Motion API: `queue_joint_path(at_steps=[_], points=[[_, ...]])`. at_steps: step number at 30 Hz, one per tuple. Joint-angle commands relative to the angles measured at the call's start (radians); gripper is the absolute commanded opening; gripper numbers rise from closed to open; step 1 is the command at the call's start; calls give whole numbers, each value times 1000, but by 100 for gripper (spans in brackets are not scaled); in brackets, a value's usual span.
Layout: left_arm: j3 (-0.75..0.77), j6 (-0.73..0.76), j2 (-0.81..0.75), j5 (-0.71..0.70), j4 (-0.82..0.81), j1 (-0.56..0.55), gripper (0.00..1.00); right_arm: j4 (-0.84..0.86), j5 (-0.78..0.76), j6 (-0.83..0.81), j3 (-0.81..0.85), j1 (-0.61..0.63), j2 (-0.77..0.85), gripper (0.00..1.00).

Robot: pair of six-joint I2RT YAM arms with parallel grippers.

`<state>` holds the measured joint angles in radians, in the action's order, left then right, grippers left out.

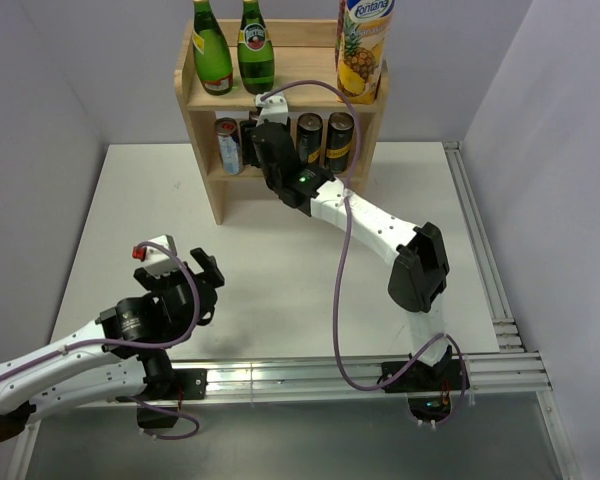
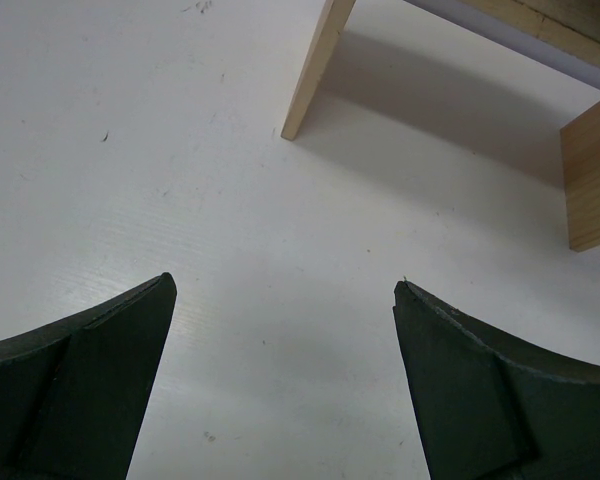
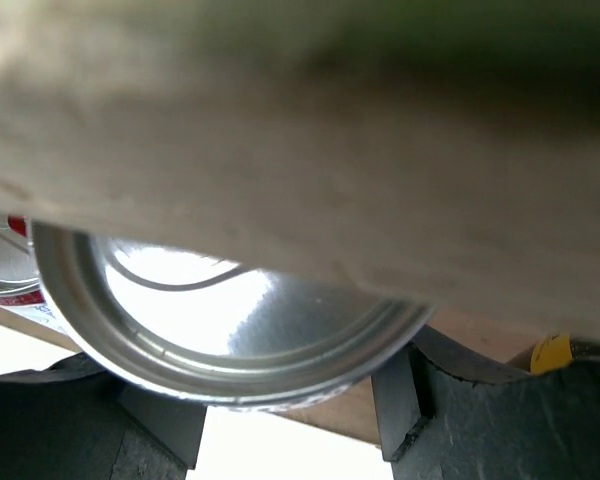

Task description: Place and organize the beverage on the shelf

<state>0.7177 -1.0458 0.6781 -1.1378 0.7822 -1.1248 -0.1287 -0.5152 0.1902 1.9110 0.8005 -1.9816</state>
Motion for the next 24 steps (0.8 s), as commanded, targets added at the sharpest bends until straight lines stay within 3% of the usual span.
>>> queue_joint_path(at_steps=[1, 24], points=[[-6, -20, -15, -7, -21, -6, 98, -31, -25, 54, -65, -27, -11, 0], [-24, -5, -37, -14, -47, -13, 98, 11, -82, 132, -245, -4, 40, 0]])
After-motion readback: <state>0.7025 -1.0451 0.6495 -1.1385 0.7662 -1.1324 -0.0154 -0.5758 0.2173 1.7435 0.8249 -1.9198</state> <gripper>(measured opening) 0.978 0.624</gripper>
